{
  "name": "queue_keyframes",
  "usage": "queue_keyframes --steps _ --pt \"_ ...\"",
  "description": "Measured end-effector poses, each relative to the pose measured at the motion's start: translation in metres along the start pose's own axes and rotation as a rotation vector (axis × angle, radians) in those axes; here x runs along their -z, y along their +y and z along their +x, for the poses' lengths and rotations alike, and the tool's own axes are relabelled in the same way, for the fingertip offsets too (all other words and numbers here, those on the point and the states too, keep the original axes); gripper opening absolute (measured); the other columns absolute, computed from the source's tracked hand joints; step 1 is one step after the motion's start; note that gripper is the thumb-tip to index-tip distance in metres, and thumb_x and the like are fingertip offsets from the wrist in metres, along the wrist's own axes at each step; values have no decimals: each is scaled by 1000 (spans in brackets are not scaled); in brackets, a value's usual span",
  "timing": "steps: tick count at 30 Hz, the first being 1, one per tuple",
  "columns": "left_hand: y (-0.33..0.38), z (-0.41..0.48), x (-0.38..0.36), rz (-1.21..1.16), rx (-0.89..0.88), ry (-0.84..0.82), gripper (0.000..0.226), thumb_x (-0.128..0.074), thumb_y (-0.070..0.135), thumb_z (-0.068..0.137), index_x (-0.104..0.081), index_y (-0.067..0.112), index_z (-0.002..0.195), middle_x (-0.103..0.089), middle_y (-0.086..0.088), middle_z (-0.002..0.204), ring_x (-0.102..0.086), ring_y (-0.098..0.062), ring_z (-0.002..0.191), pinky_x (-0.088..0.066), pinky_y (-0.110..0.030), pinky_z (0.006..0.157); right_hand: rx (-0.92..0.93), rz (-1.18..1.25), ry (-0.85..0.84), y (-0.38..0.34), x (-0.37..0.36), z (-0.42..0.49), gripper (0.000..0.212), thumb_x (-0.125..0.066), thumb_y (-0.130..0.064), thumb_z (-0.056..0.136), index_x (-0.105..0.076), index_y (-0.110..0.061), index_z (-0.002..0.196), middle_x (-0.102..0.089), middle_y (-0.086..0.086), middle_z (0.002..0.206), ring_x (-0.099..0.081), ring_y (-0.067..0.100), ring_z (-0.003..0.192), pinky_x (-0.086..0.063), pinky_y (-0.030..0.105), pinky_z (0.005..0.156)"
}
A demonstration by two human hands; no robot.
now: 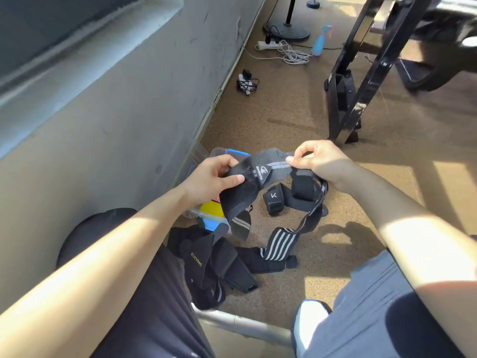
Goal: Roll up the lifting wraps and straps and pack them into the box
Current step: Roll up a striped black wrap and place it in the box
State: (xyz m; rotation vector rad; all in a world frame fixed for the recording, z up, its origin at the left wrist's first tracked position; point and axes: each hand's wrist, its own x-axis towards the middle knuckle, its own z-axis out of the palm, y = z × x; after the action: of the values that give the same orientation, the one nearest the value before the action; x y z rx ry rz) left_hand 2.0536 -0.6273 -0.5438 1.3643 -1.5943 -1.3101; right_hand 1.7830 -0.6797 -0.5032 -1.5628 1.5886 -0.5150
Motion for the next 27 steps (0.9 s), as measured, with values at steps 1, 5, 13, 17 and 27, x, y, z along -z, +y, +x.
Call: queue_keyframes --steps 1,5,13,17,27 --pt "1 -1 0 -9 -5 -3 7 -67 6 98 -64 0 100 -68 -8 88 -65 -15 83 -56 -39 79 18 9 -14 -4 -1 -3 21 -83 -36 83 -69 -25 72 -76 0 85 -64 18 75 -51 34 72" --pt "9 -3 -5 -108 38 -29 16 -61 6 101 -63 -7 109 -68 -8 89 -65 -11 76 -56 -26 69 75 74 -42 -18 -23 -19 24 -64 -29 98 -61 -21 75 -51 -17 47 -45 3 50 -31 28 56" --pt "12 -9 -17 -170 97 -127 29 -77 28 91 -72 0 94 -69 -8 85 -63 -19 81 -50 -31 73 253 -47 25 -24 -69 -31 26 -43 -38 108 -55 -18 98 -57 -3 83 -51 13 77 -40 35 69" --pt "13 -10 -22 -91 81 -115 22 -77 18 91 -68 11 72 -64 1 69 -59 -10 66 -46 -20 62 298 -61 -11 -23 -79 -31 26 -45 -37 107 -54 -16 96 -55 -5 81 -50 11 75 -37 32 65" --pt "11 -5 -5 -38 55 -39 20 -71 14 95 -72 -6 96 -70 -8 83 -64 -14 76 -54 -26 72 110 -85 -397 -16 -27 -23 10 -69 -26 97 -73 -21 90 -76 -5 90 -65 5 83 -48 26 87"
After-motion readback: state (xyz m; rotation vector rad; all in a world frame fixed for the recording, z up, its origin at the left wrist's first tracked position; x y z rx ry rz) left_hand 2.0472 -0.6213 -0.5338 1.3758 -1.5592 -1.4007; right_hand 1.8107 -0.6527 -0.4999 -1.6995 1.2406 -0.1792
